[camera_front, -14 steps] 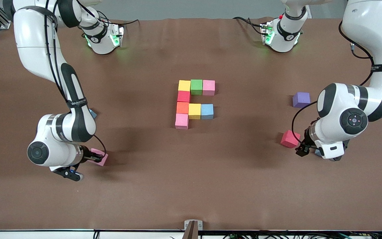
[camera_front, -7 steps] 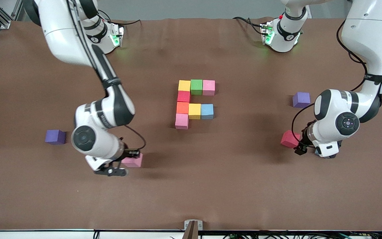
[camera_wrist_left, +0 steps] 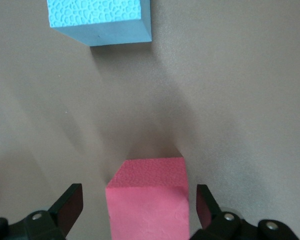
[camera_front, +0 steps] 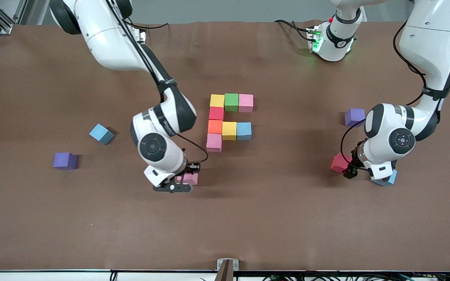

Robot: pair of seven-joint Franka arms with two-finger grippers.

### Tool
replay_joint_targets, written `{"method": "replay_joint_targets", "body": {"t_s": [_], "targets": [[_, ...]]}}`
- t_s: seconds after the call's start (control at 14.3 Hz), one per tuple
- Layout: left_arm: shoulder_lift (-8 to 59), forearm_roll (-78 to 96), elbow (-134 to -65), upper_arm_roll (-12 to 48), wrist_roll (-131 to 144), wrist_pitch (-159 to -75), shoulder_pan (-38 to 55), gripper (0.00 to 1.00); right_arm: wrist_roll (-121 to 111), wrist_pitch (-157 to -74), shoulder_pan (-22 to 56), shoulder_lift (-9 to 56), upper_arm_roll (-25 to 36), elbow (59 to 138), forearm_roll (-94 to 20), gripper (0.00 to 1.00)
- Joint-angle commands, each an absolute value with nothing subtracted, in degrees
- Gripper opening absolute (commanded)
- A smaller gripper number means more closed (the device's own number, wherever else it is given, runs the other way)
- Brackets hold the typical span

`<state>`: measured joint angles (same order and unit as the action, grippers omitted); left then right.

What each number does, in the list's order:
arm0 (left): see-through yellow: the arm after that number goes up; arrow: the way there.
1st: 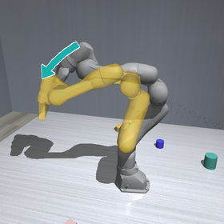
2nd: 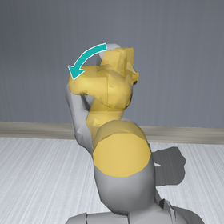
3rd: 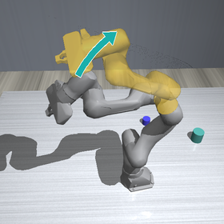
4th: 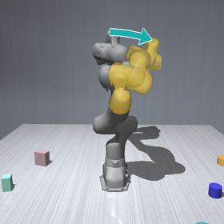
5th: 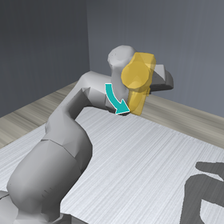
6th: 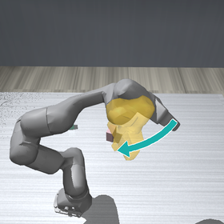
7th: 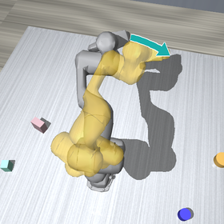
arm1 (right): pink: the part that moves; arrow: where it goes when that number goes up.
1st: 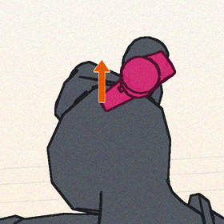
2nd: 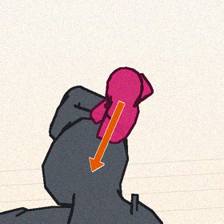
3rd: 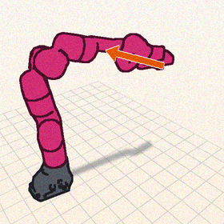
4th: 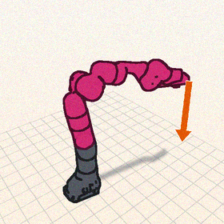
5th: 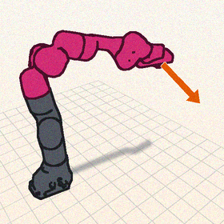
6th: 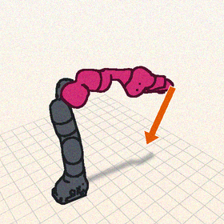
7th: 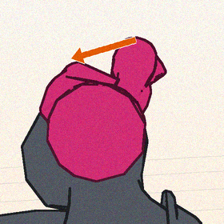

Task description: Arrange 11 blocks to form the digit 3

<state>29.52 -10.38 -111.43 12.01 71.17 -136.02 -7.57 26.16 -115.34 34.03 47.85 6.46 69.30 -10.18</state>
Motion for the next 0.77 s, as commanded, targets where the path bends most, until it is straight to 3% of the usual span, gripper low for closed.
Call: {"method": "replay_joint_targets", "body": {"t_s": [0.0,0.28,0.35,0.49,0.7], "targets": [[29.18,-10.9,-113.64,12.66,71.54,-139.21,-8.26,0.89,26.37,-113.3,35.86,50.62,6.94,66.01,-12.21,0.4],[29.01,-10.99,-112.24,12.92,72.42,-139.31,-8.0,0.25,26.46,-112.5,38.31,51.33,6.94,65.04,-13.01,0.4],[28.83,-10.99,-111.28,13.18,72.42,-139.13,-8.0,0.13,26.63,-112.59,38.84,51.59,6.94,65.04,-13.01,0.4],[28.74,-10.99,-108.47,13.27,72.33,-138.7,-7.3,0.02,26.72,-112.15,39.29,51.77,6.94,65.04,-13.1,0.4],[28.12,-10.81,-104.78,15.9,72.33,-136.24,-7.21,0.02,26.81,-111.97,39.81,51.94,7.03,65.04,-14.59,0.4]]}}
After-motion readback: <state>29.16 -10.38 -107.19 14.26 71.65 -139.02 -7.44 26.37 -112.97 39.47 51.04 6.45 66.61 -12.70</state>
